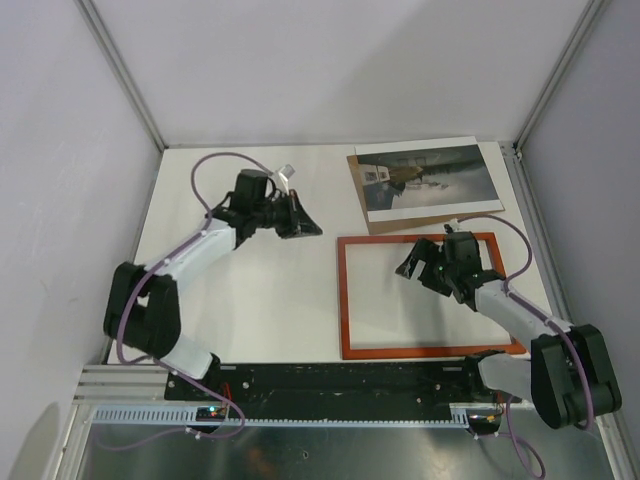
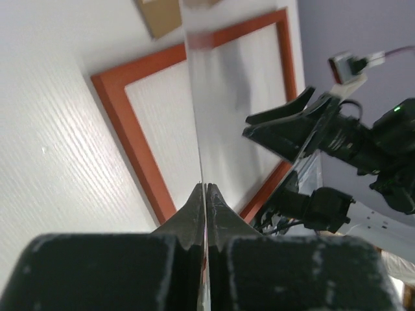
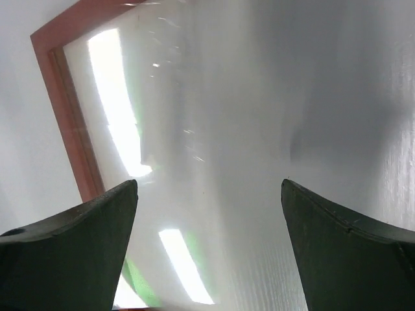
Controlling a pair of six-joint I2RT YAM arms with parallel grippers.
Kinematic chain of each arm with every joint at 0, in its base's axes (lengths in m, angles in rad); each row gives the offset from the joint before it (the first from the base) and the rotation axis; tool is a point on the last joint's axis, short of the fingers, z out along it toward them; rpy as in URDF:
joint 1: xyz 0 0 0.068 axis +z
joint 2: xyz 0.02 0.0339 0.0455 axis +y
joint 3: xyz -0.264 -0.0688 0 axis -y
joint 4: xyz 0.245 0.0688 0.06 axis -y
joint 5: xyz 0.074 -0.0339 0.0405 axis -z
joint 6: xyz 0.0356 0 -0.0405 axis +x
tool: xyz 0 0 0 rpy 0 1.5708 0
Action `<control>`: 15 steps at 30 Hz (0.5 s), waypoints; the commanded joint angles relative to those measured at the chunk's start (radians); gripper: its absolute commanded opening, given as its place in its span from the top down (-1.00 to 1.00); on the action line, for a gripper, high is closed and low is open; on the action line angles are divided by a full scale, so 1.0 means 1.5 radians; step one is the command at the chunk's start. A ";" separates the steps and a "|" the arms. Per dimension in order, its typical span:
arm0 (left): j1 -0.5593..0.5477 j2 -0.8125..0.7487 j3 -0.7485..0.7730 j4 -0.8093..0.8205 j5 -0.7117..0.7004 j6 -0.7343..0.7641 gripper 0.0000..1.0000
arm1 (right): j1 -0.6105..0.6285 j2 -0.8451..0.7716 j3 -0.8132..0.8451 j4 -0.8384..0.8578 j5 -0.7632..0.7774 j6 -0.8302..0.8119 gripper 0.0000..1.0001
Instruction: Put the photo into the frame
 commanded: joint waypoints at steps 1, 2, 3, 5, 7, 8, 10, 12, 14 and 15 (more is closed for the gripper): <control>0.029 -0.113 0.089 -0.039 -0.027 0.033 1.00 | 0.043 -0.058 0.065 -0.098 0.110 -0.015 -0.92; 0.035 -0.126 0.103 -0.053 -0.034 0.035 1.00 | 0.054 -0.067 0.073 -0.113 0.136 -0.014 -0.91; 0.045 -0.144 0.112 -0.062 -0.039 0.036 1.00 | 0.071 -0.075 0.084 -0.131 0.156 -0.013 -0.91; 0.061 -0.177 0.133 -0.080 -0.053 0.036 1.00 | 0.112 -0.083 0.103 -0.158 0.197 -0.007 -0.89; 0.077 -0.208 0.150 -0.095 -0.070 0.036 1.00 | 0.164 -0.081 0.120 -0.181 0.241 0.004 -0.86; 0.086 -0.222 0.159 -0.100 -0.083 0.038 1.00 | 0.196 -0.077 0.128 -0.190 0.263 0.012 -0.84; 0.099 -0.251 0.173 -0.113 -0.122 0.042 1.00 | 0.263 -0.060 0.152 -0.207 0.307 0.031 -0.81; 0.105 -0.279 0.184 -0.127 -0.178 0.050 1.00 | 0.325 -0.028 0.177 -0.219 0.343 0.051 -0.76; 0.107 -0.307 0.190 -0.139 -0.245 0.057 1.00 | 0.383 0.014 0.206 -0.228 0.371 0.070 -0.70; 0.108 -0.317 0.192 -0.146 -0.282 0.059 1.00 | 0.406 0.041 0.219 -0.232 0.386 0.079 -0.67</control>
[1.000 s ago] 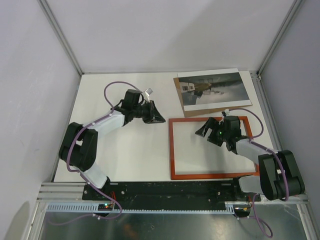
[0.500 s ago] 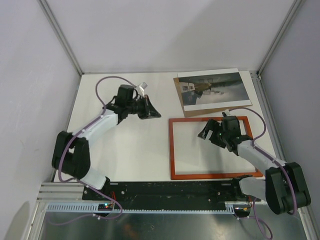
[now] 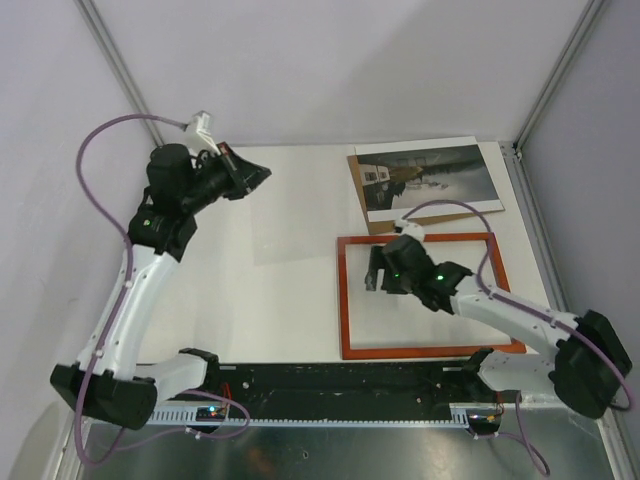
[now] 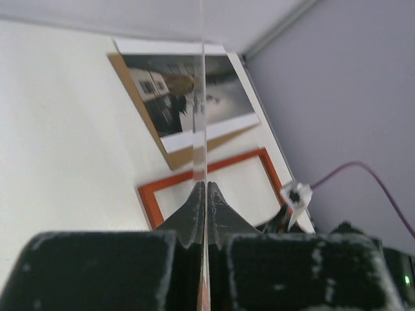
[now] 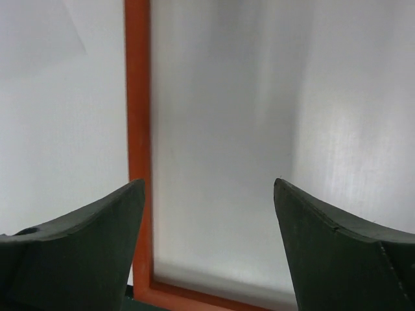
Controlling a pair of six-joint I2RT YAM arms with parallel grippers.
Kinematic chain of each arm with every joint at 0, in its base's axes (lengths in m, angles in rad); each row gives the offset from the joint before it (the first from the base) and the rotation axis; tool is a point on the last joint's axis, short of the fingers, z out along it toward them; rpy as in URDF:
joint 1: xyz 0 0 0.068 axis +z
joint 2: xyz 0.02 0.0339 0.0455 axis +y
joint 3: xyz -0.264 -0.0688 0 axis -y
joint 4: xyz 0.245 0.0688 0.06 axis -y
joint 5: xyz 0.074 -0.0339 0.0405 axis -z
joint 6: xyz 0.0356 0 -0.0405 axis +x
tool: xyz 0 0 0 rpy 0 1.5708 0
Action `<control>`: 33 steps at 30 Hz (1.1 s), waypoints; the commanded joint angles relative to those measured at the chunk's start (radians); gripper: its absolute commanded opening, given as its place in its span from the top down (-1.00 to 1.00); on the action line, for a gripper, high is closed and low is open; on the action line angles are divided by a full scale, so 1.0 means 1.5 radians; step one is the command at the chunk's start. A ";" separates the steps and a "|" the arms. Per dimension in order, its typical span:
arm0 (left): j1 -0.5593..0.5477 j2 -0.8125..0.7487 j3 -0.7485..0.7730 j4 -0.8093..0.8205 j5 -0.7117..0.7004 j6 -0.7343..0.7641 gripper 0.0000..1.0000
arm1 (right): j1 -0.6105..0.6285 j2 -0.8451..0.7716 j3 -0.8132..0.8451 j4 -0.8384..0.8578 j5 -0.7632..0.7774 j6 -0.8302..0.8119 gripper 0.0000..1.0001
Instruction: Put the photo into the frame
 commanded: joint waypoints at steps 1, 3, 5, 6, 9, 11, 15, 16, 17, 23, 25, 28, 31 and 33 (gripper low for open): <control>0.008 -0.059 0.031 -0.033 -0.164 0.027 1.00 | 0.110 0.098 0.080 -0.045 0.120 0.055 -0.65; 0.011 -0.075 0.027 -0.040 -0.224 0.027 1.00 | 0.155 0.153 0.113 -0.049 0.141 0.069 -0.62; 0.012 -0.086 0.024 -0.046 -0.278 0.026 1.00 | 0.192 0.202 0.143 -0.051 0.152 0.081 -0.57; 0.013 -0.089 0.023 -0.050 -0.307 0.027 1.00 | 0.209 0.223 0.156 -0.051 0.157 0.086 -0.55; 0.021 -0.096 0.024 -0.063 -0.377 0.030 1.00 | 0.238 0.293 0.199 -0.053 0.162 0.096 -0.46; 0.027 -0.096 0.024 -0.066 -0.399 0.033 1.00 | 0.251 0.332 0.225 -0.055 0.163 0.100 -0.38; 0.038 -0.095 0.022 -0.069 -0.414 0.044 1.00 | 0.262 0.391 0.259 -0.066 0.169 0.106 -0.25; 0.041 -0.096 0.021 -0.070 -0.415 0.046 1.00 | 0.263 0.403 0.264 -0.071 0.174 0.109 -0.22; 0.043 -0.097 0.019 -0.070 -0.417 0.047 1.00 | 0.263 0.413 0.267 -0.080 0.181 0.116 -0.20; 0.052 -0.103 0.003 -0.070 -0.432 0.053 1.00 | 0.265 0.446 0.272 -0.098 0.191 0.141 -0.04; 0.054 -0.101 0.001 -0.069 -0.432 0.053 1.00 | 0.266 0.454 0.275 -0.103 0.194 0.147 0.00; 0.056 -0.102 -0.001 -0.069 -0.432 0.055 1.00 | 0.269 0.457 0.277 -0.126 0.209 0.166 0.03; 0.058 -0.102 -0.004 -0.070 -0.434 0.058 1.00 | 0.274 0.451 0.277 -0.137 0.222 0.172 0.03; 0.060 -0.101 -0.006 -0.070 -0.433 0.059 1.00 | 0.278 0.445 0.278 -0.141 0.229 0.175 0.02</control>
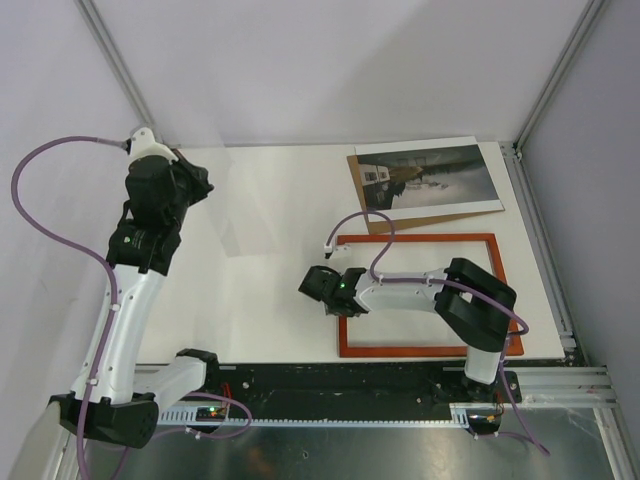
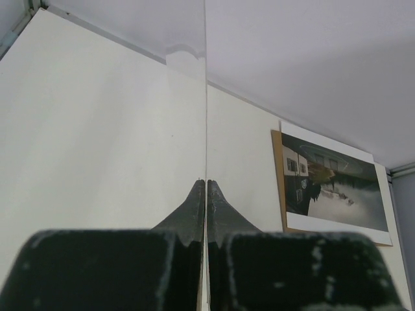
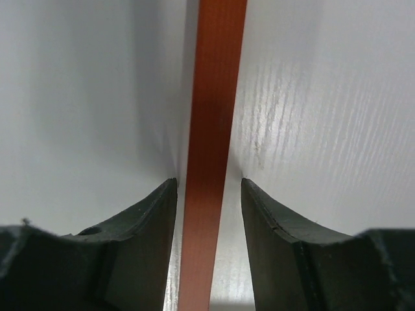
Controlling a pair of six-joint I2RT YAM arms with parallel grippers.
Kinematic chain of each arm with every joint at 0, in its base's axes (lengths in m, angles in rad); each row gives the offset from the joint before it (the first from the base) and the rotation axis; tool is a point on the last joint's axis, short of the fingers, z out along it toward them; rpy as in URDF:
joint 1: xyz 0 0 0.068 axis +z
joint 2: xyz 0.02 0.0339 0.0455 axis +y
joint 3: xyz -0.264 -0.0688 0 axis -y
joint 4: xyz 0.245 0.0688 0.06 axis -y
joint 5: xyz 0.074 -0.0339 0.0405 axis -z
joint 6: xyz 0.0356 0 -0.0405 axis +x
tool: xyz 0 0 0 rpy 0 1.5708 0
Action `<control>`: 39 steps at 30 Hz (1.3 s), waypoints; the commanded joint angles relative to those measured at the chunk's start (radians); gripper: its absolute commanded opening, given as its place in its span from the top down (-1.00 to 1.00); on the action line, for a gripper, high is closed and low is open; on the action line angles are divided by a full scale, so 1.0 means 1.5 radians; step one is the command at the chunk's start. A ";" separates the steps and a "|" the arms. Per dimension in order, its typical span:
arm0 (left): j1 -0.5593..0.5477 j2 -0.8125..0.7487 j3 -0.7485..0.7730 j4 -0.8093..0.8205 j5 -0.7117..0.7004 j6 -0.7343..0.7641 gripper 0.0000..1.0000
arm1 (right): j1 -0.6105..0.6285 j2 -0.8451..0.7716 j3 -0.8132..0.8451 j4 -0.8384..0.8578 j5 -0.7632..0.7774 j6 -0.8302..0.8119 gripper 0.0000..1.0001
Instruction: Put the photo into the frame
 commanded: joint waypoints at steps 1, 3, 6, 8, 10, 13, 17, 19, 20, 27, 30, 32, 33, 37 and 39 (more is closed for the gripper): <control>0.010 -0.016 -0.008 0.028 -0.016 0.016 1.00 | 0.012 -0.003 0.004 -0.032 0.044 0.037 0.01; 0.011 -0.018 -0.011 0.028 -0.014 0.017 1.00 | 0.014 -0.013 0.004 -0.033 0.048 0.038 -0.02; 0.014 -0.018 -0.014 0.028 -0.012 0.017 1.00 | 0.013 -0.011 0.004 -0.025 0.041 0.031 -0.04; 0.016 -0.017 -0.014 0.028 -0.011 0.017 1.00 | 0.012 0.001 0.004 -0.018 0.026 0.031 -0.04; 0.018 -0.016 -0.014 0.028 -0.011 0.017 1.00 | 0.012 0.015 0.004 -0.010 0.008 0.032 -0.04; 0.022 -0.014 -0.013 0.028 -0.014 0.020 1.00 | 0.011 0.034 0.004 0.000 -0.019 0.033 0.05; 0.031 -0.010 -0.013 0.028 -0.012 0.022 1.00 | 0.002 0.018 0.004 0.005 -0.042 0.021 0.57; 0.034 -0.009 -0.014 0.029 -0.011 0.020 1.00 | -0.008 -0.018 0.004 0.001 -0.052 0.006 0.87; 0.035 -0.008 -0.014 0.029 -0.011 0.019 1.00 | -0.014 -0.042 0.006 -0.002 -0.057 0.001 0.94; 0.042 0.002 -0.013 0.029 -0.012 0.010 1.00 | -0.024 -0.200 0.092 -0.093 -0.070 -0.028 1.00; 0.044 0.007 -0.011 0.029 -0.014 0.009 1.00 | -0.020 -0.258 0.153 -0.135 -0.076 -0.035 1.00; 0.045 0.011 -0.008 0.029 -0.016 0.009 1.00 | -0.016 -0.285 0.202 -0.160 -0.079 -0.039 1.00; 0.046 0.012 -0.007 0.029 -0.018 0.008 1.00 | -0.012 -0.293 0.226 -0.169 -0.080 -0.044 1.00; 0.047 0.019 -0.004 0.029 -0.016 0.009 1.00 | 0.000 -0.324 0.338 -0.160 -0.109 -0.067 1.00; 0.047 0.022 -0.002 0.029 -0.014 0.013 1.00 | 0.006 -0.329 0.404 -0.138 -0.134 -0.079 1.00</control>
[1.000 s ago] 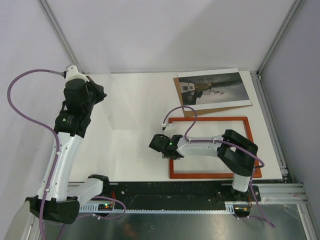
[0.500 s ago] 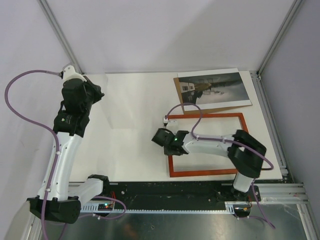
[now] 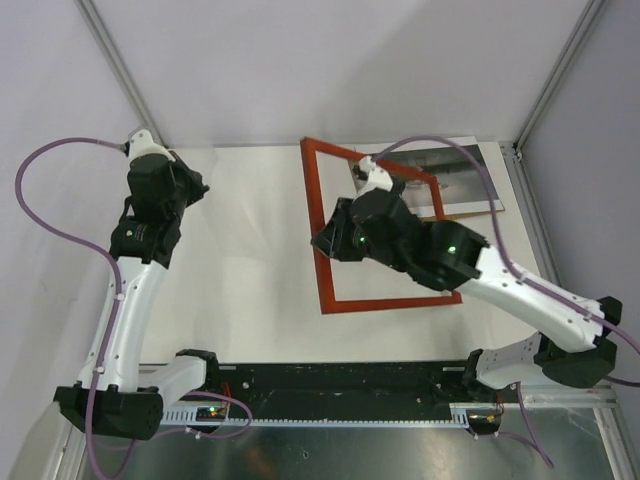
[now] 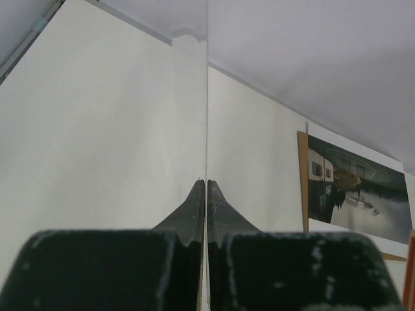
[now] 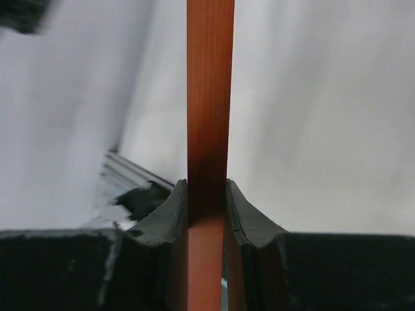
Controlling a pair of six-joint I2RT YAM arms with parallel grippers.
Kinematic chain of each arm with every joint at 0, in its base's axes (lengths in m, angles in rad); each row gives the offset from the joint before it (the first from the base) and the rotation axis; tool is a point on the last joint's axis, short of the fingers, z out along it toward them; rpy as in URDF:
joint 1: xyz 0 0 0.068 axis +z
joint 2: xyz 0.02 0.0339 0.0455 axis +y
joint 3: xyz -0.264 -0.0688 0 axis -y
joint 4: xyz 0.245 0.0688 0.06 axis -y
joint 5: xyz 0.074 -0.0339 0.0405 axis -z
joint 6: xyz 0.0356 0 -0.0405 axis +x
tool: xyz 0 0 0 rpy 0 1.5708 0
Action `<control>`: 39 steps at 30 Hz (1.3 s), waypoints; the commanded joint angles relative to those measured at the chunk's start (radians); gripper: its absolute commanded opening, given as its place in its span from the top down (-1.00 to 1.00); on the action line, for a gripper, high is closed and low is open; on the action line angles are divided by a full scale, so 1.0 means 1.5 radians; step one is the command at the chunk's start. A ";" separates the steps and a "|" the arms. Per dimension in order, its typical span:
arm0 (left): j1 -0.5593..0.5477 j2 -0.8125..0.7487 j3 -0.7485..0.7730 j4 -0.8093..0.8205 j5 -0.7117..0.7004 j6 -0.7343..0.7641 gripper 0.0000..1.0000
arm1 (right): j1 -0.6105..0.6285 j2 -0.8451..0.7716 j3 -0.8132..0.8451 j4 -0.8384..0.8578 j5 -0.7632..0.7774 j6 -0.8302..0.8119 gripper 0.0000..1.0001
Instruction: Put the photo into the frame
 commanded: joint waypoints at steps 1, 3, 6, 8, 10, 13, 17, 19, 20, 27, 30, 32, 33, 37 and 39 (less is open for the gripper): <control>0.007 0.002 0.016 0.031 -0.005 0.012 1.00 | 0.014 -0.029 0.143 0.020 -0.033 -0.056 1.00; 0.007 0.005 0.017 0.031 0.009 0.022 1.00 | 0.012 -0.017 0.204 0.043 -0.069 -0.057 1.00; 0.007 0.015 0.026 0.031 0.054 0.042 1.00 | 0.004 0.011 0.281 0.089 -0.142 -0.039 1.00; 0.007 0.020 0.031 0.030 0.085 0.051 1.00 | -0.010 0.029 0.314 0.126 -0.193 -0.011 1.00; 0.007 0.022 0.036 0.029 0.109 0.058 1.00 | -0.032 0.035 0.322 0.188 -0.258 0.025 1.00; 0.007 0.023 0.040 0.021 0.127 0.067 1.00 | -0.101 0.019 0.275 0.307 -0.365 0.121 1.00; 0.007 0.014 0.037 0.011 0.118 0.080 1.00 | -0.221 -0.016 0.126 0.517 -0.487 0.299 1.00; 0.007 0.008 0.032 0.007 0.107 0.089 1.00 | -0.268 -0.034 0.069 0.579 -0.514 0.352 1.00; 0.007 0.006 0.029 0.006 0.101 0.092 1.00 | -0.292 -0.042 0.046 0.611 -0.523 0.381 1.00; 0.007 0.013 0.015 0.002 0.101 0.094 1.00 | -0.369 -0.077 -0.125 0.765 -0.567 0.521 1.00; 0.007 0.017 0.014 0.003 0.105 0.092 1.00 | -0.381 -0.085 -0.160 0.804 -0.568 0.547 1.00; 0.007 0.019 0.014 0.003 0.107 0.092 1.00 | -0.388 -0.087 -0.177 0.824 -0.573 0.561 1.00; 0.007 0.020 0.014 0.003 0.109 0.092 1.00 | -0.390 -0.086 -0.186 0.836 -0.575 0.568 1.00; 0.007 0.024 0.012 0.003 0.116 0.093 1.00 | -0.398 -0.083 -0.230 0.881 -0.590 0.600 1.00; 0.007 0.024 0.011 0.002 0.119 0.093 1.00 | -0.402 -0.084 -0.263 0.908 -0.596 0.617 1.00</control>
